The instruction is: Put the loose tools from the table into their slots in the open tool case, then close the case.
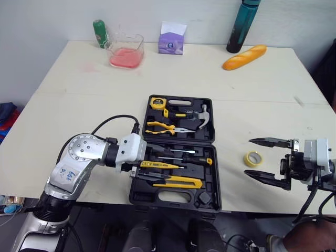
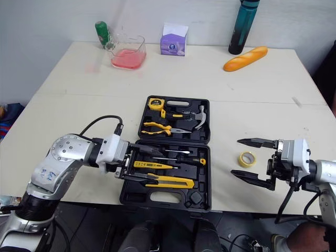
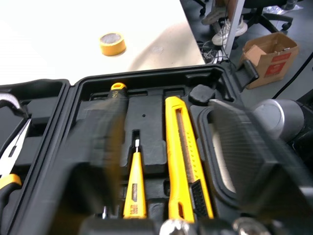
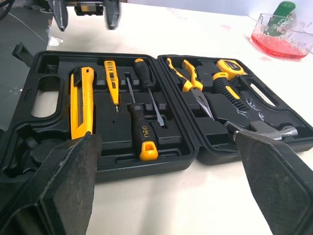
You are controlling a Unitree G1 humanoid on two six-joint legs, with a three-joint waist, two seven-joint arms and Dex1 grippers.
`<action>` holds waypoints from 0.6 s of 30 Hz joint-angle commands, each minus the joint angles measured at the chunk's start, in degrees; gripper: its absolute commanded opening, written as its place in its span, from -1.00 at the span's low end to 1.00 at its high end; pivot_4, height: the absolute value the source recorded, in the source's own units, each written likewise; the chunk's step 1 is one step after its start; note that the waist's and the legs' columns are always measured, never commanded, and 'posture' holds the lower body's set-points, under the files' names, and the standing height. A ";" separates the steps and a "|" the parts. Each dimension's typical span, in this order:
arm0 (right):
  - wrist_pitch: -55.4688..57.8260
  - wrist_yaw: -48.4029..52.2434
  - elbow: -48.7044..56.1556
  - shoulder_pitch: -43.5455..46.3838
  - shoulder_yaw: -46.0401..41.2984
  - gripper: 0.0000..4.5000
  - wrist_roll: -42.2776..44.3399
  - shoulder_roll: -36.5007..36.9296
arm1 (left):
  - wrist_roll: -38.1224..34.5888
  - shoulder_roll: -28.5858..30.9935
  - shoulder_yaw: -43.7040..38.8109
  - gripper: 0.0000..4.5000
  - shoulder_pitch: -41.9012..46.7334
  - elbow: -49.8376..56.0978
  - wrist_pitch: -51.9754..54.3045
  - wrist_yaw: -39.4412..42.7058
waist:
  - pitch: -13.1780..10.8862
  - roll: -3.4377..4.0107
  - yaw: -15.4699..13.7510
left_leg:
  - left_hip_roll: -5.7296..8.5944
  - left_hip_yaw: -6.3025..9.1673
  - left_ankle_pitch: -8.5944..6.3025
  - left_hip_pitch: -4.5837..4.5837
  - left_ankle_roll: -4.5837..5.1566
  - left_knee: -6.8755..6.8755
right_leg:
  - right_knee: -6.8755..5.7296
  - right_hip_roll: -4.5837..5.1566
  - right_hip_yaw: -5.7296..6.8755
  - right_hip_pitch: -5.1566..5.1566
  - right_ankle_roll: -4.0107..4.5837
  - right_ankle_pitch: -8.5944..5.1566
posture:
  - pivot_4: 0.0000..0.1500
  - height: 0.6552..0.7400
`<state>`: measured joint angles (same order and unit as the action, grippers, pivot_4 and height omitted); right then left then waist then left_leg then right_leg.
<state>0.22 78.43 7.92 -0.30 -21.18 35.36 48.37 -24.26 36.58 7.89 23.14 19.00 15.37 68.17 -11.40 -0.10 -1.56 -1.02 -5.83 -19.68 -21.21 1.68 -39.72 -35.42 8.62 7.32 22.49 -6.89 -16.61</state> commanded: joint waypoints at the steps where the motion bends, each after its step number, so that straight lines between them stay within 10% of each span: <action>1: -1.20 -0.58 3.50 -3.98 -3.52 1.00 1.28 -1.01 | 0.96 -1.57 2.66 -0.60 -1.12 -0.20 -4.25 1.45 | 0.00 0.00 -0.10 | 0.01 0.03 0.00 -0.03 0.00 0.01 | 0.03 0.01 0.03 0.00 0.00 0.00 | 1.00 1.00; 3: -1.90 -1.42 3.81 -4.91 -3.88 1.00 0.92 -1.81 | 1.35 -2.00 3.39 -0.97 -1.14 -0.96 -3.96 1.00 | 0.00 0.00 0.04 | 0.01 0.02 -0.01 -0.03 -0.01 0.02 | 0.07 -0.01 0.04 -0.01 0.00 0.00 | 1.00 1.00; 18: -2.54 -2.87 5.68 -10.39 -4.25 1.00 0.56 -3.31 | 11.94 -4.78 11.98 -0.99 -0.29 -11.85 -10.16 0.65 | 0.03 0.05 0.17 | -0.01 -0.01 -0.06 0.00 0.07 -0.07 | 0.04 0.01 -0.03 -0.02 -0.06 0.04 | 1.00 1.00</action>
<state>-1.27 75.57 13.10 -10.40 -23.42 35.26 44.87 -12.77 31.52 19.58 23.31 5.86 4.85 68.86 -11.37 -0.05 -1.39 -1.03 -5.84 -19.74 -21.20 1.75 -39.79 -35.39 8.62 7.29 22.47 -6.95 -16.57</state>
